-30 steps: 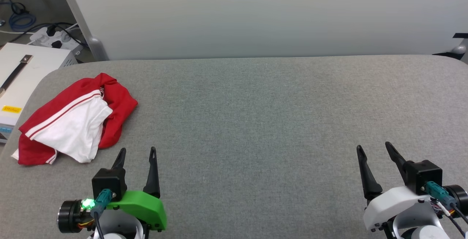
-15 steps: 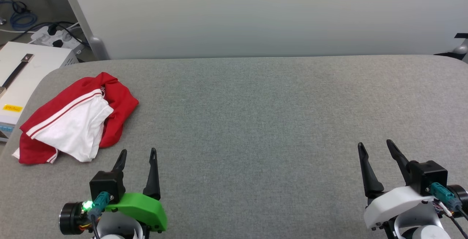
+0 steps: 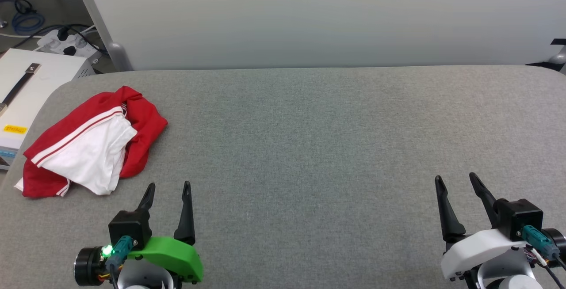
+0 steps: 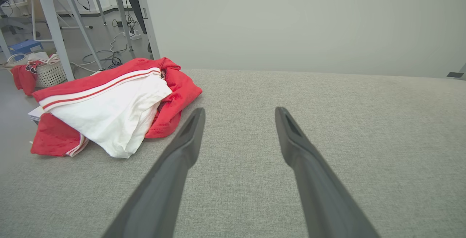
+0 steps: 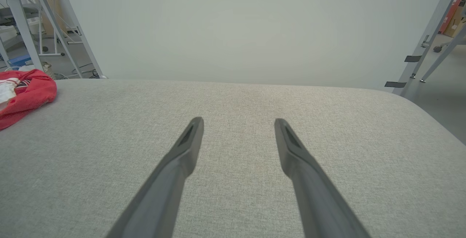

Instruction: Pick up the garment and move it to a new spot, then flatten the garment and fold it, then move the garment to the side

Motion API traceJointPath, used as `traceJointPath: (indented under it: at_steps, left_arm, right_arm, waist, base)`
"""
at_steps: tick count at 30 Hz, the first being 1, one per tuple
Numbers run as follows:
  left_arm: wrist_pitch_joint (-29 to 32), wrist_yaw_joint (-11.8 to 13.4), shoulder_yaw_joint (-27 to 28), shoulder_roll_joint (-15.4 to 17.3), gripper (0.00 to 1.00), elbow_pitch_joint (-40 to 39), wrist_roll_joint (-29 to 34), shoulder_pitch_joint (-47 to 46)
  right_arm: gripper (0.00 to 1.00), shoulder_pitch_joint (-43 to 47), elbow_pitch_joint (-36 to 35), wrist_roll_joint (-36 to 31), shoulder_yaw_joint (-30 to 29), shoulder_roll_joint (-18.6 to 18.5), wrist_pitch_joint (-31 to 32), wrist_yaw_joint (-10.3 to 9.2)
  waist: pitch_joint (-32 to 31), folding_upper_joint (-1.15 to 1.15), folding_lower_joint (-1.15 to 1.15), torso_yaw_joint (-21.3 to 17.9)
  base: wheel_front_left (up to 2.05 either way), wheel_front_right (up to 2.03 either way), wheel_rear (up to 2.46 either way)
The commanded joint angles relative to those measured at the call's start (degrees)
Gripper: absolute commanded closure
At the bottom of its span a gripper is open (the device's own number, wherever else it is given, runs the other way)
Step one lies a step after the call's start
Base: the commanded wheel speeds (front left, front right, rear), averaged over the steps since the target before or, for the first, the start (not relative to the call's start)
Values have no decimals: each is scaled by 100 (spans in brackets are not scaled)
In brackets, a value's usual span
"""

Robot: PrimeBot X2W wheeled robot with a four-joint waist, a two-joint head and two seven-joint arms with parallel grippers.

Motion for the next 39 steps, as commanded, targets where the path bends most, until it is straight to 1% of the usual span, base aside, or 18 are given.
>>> traceJointPath:
  at_steps: [1,39]
  left_arm:
    - [-61,-39,-8,-13,0,20,-66,-50]
    - [-511,-145,-30,-22,0,329,-480,-98]
  right_arm:
    - [0,-115,38,31,-13,-6,-64,-2]
    - [0,-226,414,227,-70,-8,-507,-4]
  waist:
    - [8,0,0,-2]
    - [47,0,-1,89]
  base:
    - [0,0,0]
    - [0,0,0]
